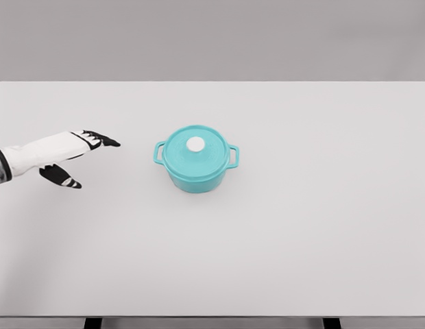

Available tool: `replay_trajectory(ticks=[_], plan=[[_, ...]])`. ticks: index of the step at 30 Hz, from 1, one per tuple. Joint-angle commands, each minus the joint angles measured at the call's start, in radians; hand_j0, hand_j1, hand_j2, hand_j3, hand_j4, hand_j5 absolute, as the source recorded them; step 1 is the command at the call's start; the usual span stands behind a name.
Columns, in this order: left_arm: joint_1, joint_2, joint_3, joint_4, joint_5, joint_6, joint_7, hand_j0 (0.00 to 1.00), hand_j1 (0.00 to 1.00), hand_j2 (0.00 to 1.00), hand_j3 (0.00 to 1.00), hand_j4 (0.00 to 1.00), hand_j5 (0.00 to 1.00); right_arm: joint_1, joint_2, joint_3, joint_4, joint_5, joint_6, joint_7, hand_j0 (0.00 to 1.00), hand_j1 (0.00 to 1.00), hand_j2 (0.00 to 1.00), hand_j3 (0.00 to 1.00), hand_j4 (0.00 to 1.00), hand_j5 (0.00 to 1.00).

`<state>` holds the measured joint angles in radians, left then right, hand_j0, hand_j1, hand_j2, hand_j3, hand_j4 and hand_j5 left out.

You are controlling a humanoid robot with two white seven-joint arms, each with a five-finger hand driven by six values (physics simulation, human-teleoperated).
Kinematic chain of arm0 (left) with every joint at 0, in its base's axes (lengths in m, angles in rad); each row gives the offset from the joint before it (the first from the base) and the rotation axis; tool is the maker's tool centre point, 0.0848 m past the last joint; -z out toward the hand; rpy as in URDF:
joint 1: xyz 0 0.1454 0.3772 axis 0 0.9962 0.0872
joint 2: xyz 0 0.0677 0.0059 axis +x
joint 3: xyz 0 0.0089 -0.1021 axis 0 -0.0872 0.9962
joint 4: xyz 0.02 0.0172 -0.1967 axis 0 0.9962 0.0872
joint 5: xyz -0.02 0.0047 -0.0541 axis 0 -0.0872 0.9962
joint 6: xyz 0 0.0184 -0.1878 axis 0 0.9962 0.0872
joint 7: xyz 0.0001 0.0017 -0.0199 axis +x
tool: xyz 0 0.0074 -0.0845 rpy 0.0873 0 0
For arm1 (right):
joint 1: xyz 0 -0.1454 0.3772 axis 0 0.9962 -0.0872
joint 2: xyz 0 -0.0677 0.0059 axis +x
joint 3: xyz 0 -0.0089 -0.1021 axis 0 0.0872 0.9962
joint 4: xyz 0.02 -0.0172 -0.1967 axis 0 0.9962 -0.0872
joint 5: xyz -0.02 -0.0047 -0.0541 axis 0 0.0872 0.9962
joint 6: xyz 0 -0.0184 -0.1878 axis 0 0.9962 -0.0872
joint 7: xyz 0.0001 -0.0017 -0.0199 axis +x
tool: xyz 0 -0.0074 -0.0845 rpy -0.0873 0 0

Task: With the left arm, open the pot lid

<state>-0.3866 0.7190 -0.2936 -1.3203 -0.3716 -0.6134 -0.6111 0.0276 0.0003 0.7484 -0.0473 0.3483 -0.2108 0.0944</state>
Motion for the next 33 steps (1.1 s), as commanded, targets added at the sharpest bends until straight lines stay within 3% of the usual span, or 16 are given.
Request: replay_trajectory(ticks=[1,5,14,16,18,20,21,25,27,28,29,33], plan=[[0.0,-0.003,-0.004,0.0,0.005,0.003,0.0,1.0,1.0,1.0,1.0,1.0,1.0,-0.002,0.0,0.0,0.0,0.0,-0.001,0.001,1.0,1.0,1.0,1.0,1.0,1.0],[-0.006,-0.001,-0.018,-0.004,0.007,0.003,0.0,1.0,1.0,1.0,1.0,1.0,1.0,0.014,0.0,0.0,0.0,0.0,0.001,-0.001,1.0,1.0,1.0,1.0,1.0,1.0],[-0.084,0.0,-0.025,-0.01,-0.013,0.003,0.0,1.0,1.0,1.0,1.0,1.0,1.0,0.014,0.0,0.0,0.0,0.0,0.001,-0.001,1.0,1.0,1.0,1.0,1.0,1.0],[-0.123,-0.003,-0.09,-0.011,-0.073,0.003,0.0,1.0,1.0,1.0,1.0,1.0,1.0,0.014,0.0,0.0,0.0,0.0,0.001,-0.001,1.0,1.0,1.0,1.0,1.0,1.0],[-0.219,0.011,-0.225,-0.013,-0.061,0.003,0.0,1.0,1.0,1.0,1.0,1.0,1.0,0.014,0.0,0.0,-0.002,0.0,0.001,-0.001,1.0,1.0,1.0,1.0,1.0,1.0],[-0.305,0.039,-0.32,-0.008,0.114,0.003,0.0,1.0,1.0,1.0,1.0,1.0,1.0,0.014,0.0,0.0,0.0,0.0,0.001,-0.001,1.0,1.0,1.0,1.0,1.0,1.0],[-0.357,0.04,-0.366,-0.013,0.161,0.003,0.0,1.0,1.0,1.0,1.0,1.0,1.0,0.014,0.0,0.0,0.0,0.0,0.001,-0.001,1.0,1.0,1.0,1.0,1.0,1.0],[-0.575,0.042,-0.608,-0.007,0.166,0.014,0.0,1.0,1.0,1.0,1.0,1.0,1.0,0.014,0.0,0.0,-0.002,0.0,0.001,-0.001,1.0,1.0,1.0,1.0,1.0,1.0],[-0.597,0.01,-0.674,0.003,0.163,0.008,0.0,1.0,1.0,1.0,1.0,1.0,1.0,0.012,0.0,0.0,-0.002,0.0,0.001,-0.001,1.0,1.0,1.0,1.0,1.0,1.0],[-0.647,-0.056,-0.714,0.0,0.16,0.006,0.0,1.0,1.0,1.0,1.0,1.0,1.0,0.012,0.0,0.0,0.0,0.0,0.001,-0.001,1.0,1.0,1.0,1.0,1.0,1.0],[-0.666,-0.07,-0.743,0.004,0.16,0.014,0.0,1.0,1.0,1.0,1.0,1.0,1.0,0.014,0.0,0.0,-0.002,0.0,0.001,-0.001,1.0,1.0,1.0,1.0,1.0,1.0],[-0.706,-0.095,-0.76,-0.004,0.16,0.003,0.0,1.0,1.0,1.0,1.0,1.0,1.0,0.014,0.0,0.0,0.0,0.0,0.001,-0.001,1.0,1.0,1.0,1.0,1.0,1.0]])
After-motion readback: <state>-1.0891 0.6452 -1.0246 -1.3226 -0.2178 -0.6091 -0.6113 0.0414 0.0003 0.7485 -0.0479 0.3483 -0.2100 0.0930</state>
